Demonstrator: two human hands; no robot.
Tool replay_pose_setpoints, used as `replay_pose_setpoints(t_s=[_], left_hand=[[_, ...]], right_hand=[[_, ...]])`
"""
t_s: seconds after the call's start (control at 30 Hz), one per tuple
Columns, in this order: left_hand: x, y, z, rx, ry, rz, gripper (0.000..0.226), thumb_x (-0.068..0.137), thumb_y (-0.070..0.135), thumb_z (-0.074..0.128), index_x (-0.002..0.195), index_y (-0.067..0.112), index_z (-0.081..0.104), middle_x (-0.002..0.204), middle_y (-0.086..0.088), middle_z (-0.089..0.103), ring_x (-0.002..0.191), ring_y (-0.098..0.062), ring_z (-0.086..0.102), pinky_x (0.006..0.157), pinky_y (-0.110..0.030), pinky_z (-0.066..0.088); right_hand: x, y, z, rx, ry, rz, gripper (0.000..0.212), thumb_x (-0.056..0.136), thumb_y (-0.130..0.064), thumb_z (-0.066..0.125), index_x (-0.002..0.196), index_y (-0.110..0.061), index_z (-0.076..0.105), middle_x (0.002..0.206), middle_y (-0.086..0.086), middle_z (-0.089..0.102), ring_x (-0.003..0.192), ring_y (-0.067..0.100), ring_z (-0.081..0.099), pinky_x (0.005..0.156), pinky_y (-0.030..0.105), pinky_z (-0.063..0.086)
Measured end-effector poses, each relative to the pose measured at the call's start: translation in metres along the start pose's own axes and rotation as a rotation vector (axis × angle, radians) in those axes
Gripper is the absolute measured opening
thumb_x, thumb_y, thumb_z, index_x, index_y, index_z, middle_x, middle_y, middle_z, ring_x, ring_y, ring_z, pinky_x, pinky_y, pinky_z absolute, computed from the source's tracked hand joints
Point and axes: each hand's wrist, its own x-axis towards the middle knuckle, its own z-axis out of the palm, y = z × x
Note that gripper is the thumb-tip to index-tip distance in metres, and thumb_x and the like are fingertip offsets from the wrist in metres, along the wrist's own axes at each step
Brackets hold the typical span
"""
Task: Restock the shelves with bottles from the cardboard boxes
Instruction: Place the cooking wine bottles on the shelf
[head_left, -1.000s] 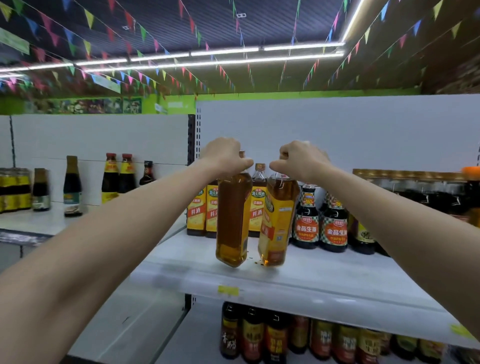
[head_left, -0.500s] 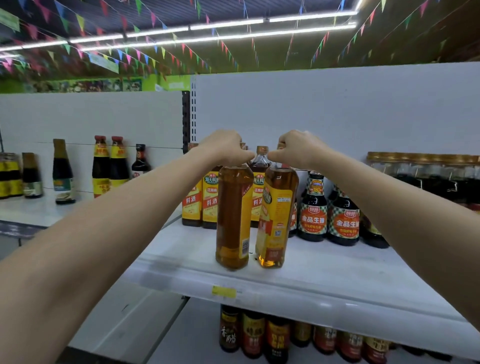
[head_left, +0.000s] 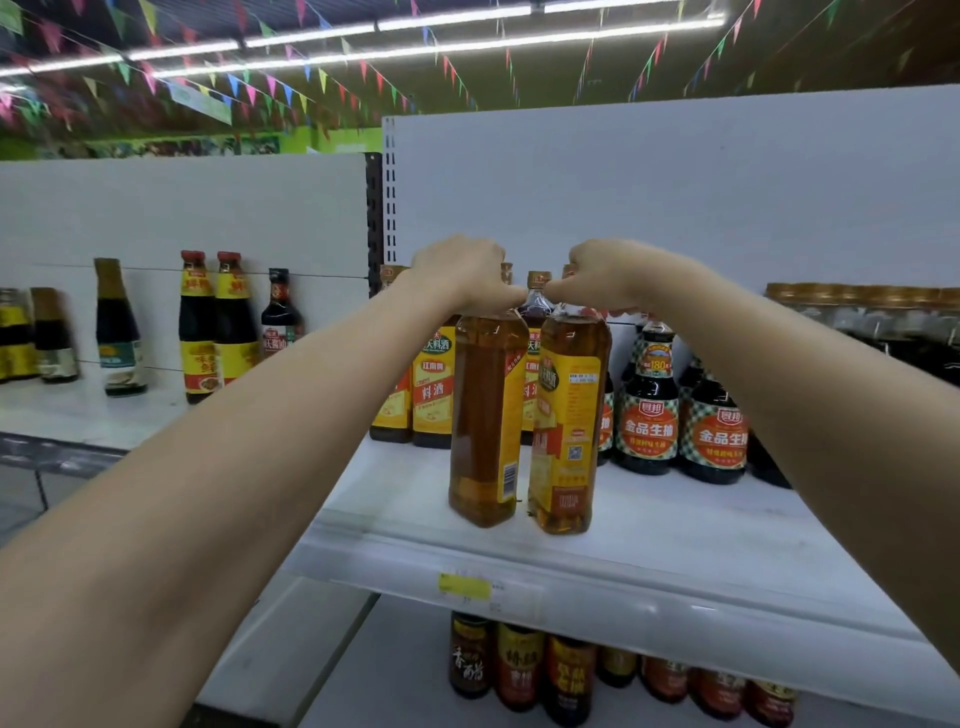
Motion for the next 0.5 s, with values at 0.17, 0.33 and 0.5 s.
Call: replay_pose_setpoints(t_s=[0.17,0.33,0.5], left_hand=[[-0.005,0.003,-0.003,-0.039,-0.006,0.004,0.031,0.091,0.041,0.050,0.088,0.010,0.048,0.071,-0.001,0.046,0.076,-0.023,0.048,0.059,-0.029,0.036],[-0.011,0.003,-0.002,-0.201,-0.011,-0.078,0.049,0.092,0.036,0.054,0.124,0.001,0.043,0.093,-0.010,0.052,0.082,-0.022,0.045,0.064,-0.031,0.036],[-0.017,0.002,-0.003,-0.438,-0.039,-0.162,0.059,0.085,0.044,0.066,0.118,-0.001,0.046,0.095,-0.011,0.054,0.085,-0.022,0.051,0.058,-0.026,0.035]], right_hand=[[-0.008,-0.002,-0.001,0.132,-0.034,0.047,0.036,0.093,-0.031,0.053,0.112,-0.001,0.051,0.084,0.010,0.056,0.077,0.024,0.060,0.058,0.031,0.054],[-0.015,-0.001,0.003,0.372,-0.011,0.108,0.054,0.092,-0.033,0.061,0.130,-0.003,0.036,0.100,0.008,0.049,0.078,0.022,0.055,0.048,0.028,0.050],[-0.022,0.004,0.014,0.436,0.164,0.119,0.071,0.089,-0.039,0.064,0.137,0.004,0.033,0.114,0.013,0.049,0.087,0.020,0.048,0.050,0.020,0.034]])
